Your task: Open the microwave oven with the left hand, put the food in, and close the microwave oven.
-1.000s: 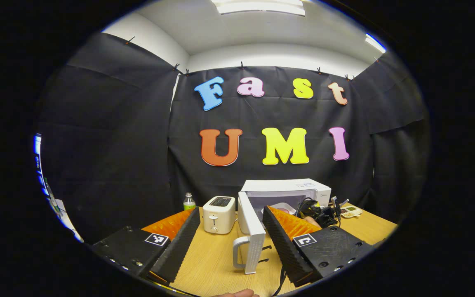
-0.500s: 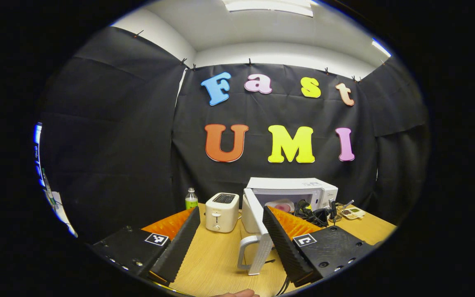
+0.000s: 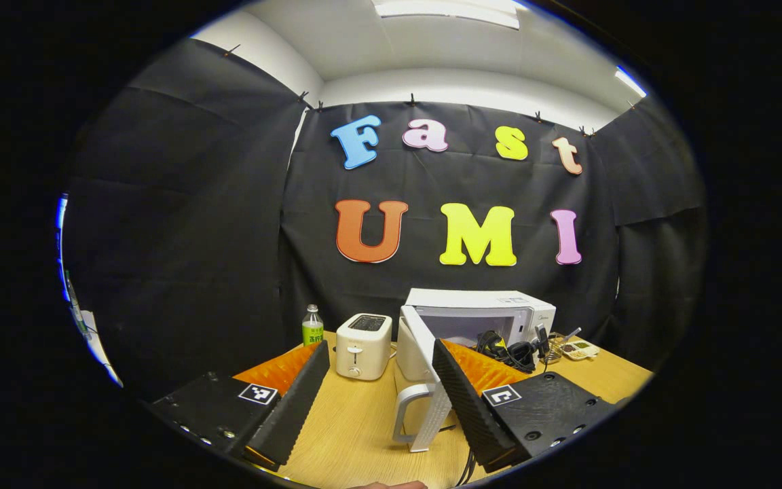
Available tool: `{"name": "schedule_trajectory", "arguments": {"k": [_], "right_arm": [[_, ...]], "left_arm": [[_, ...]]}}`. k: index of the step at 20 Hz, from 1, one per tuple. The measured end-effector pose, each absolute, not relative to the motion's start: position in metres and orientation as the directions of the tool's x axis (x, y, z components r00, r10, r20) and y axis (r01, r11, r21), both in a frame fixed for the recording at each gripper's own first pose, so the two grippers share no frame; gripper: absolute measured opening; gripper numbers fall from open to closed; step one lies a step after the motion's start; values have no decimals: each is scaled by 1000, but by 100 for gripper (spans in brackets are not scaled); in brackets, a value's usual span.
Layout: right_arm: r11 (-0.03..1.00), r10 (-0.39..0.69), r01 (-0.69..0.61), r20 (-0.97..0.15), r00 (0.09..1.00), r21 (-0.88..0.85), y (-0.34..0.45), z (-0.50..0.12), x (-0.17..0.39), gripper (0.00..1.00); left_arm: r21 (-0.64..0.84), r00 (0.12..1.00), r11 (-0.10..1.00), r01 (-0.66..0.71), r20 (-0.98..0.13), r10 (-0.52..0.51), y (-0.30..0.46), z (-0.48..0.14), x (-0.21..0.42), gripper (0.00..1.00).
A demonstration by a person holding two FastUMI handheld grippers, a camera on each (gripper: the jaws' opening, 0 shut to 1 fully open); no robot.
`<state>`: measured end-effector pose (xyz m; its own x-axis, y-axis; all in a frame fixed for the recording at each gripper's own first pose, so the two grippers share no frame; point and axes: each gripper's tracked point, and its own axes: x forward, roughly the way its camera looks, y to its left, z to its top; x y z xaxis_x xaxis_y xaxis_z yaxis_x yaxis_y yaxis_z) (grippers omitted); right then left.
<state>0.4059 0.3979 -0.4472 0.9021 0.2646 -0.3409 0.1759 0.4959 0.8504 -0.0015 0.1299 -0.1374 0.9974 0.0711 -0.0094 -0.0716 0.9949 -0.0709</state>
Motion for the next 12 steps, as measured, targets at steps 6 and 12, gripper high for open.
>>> {"name": "schedule_trajectory", "arguments": {"k": [6,12], "right_arm": [[574,324,42,-274,905,818,414,-428,395,52],[669,357,-63,-246,901,741,395,-398,363,98]], "left_arm": [[-63,996,995,-77,-51,74,132,-151,-6,94],[-42,987,989,-138,-84,134,147,-162,-19,94]]}}
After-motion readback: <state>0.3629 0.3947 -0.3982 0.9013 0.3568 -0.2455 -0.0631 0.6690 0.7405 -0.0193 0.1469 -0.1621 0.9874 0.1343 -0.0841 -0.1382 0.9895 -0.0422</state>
